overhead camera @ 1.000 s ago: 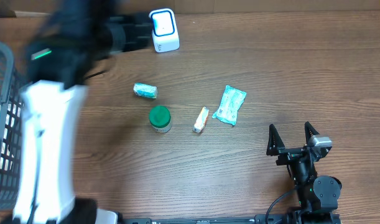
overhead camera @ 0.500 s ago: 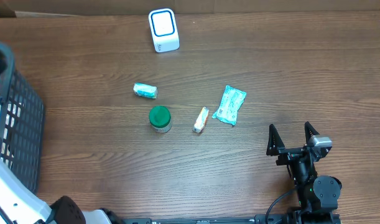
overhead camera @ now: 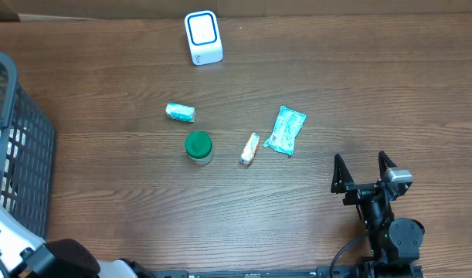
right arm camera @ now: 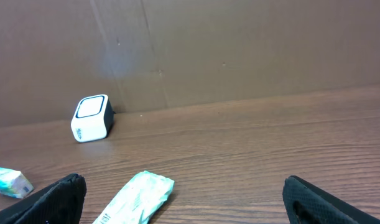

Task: Scan the item barcode
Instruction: 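Move the left gripper back down into the basket to the clear bag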

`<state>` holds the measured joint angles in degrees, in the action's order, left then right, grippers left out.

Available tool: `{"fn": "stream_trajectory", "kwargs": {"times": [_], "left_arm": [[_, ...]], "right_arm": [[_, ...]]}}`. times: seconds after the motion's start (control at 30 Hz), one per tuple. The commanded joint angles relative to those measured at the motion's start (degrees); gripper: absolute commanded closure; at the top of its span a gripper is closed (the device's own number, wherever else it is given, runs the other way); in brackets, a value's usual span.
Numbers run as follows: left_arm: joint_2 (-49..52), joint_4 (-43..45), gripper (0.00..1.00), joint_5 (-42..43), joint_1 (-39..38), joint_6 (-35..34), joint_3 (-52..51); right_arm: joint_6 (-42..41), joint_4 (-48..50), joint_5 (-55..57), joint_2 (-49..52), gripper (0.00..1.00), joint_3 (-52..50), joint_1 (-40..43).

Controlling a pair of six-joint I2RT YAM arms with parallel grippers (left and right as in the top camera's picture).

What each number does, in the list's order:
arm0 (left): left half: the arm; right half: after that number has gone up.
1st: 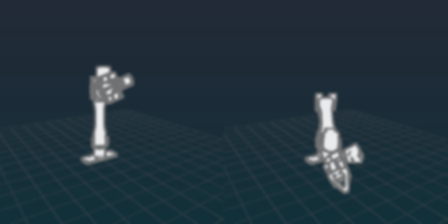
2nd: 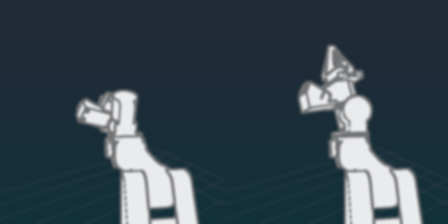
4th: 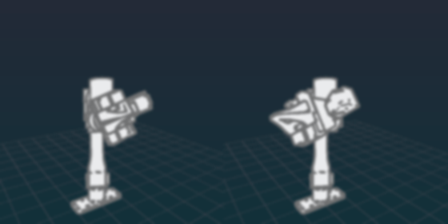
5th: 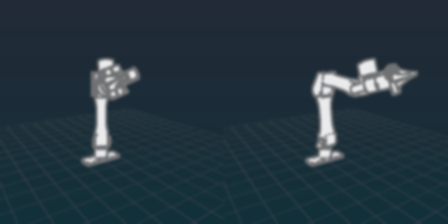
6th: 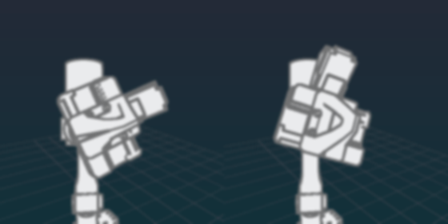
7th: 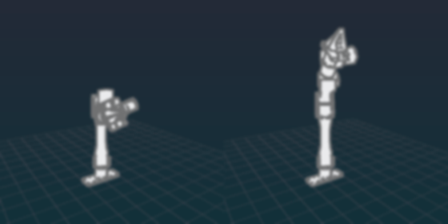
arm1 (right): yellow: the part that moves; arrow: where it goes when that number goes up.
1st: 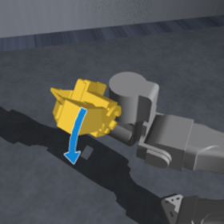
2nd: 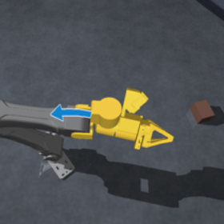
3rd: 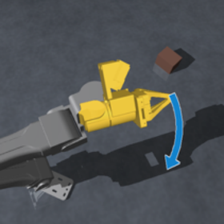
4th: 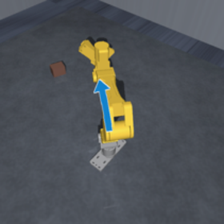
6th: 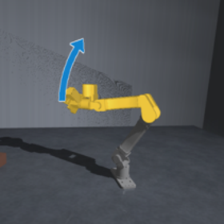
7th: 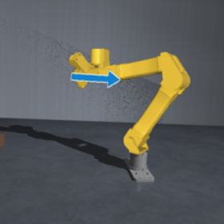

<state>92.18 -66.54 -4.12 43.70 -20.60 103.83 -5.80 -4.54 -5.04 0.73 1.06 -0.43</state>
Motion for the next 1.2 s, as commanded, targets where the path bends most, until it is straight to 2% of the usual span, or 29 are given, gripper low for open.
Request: {"fn": "stream_trajectory", "kwargs": {"times": [0.0,0.33,0.5,0.6,0.73,1.17], "left_arm": [[0.1,2.5,0.27,-1.9,1.2,1.6,-4.3],[1.2,10.3,0.25,-2.1,1.4,12.9,-13.8],[3.3,12.0,0.24,-2.1,1.4,16.2,-14.1],[4.3,13.0,0.19,-2.1,1.4,20.0,-14.1],[6.1,14.0,0.17,-2.1,1.4,24.6,-14.1],[13.5,20.4,0.12,-5.4,1.4,32.1,-14.1]], "right_arm": [[0.1,0.2,0.5,-0.6,0.00,-0.6,-0.3],[0.1,0.2,0.5,-0.6,0.00,-0.6,-0.3],[0.1,0.2,0.5,-0.6,0.00,-0.6,-0.3],[0.1,0.2,0.5,-0.6,0.00,-0.6,-0.3],[0.1,0.2,0.5,-0.6,0.00,-0.6,-0.3],[0.1,0.2,0.5,-0.6,0.00,-0.6,-0.3]]}}
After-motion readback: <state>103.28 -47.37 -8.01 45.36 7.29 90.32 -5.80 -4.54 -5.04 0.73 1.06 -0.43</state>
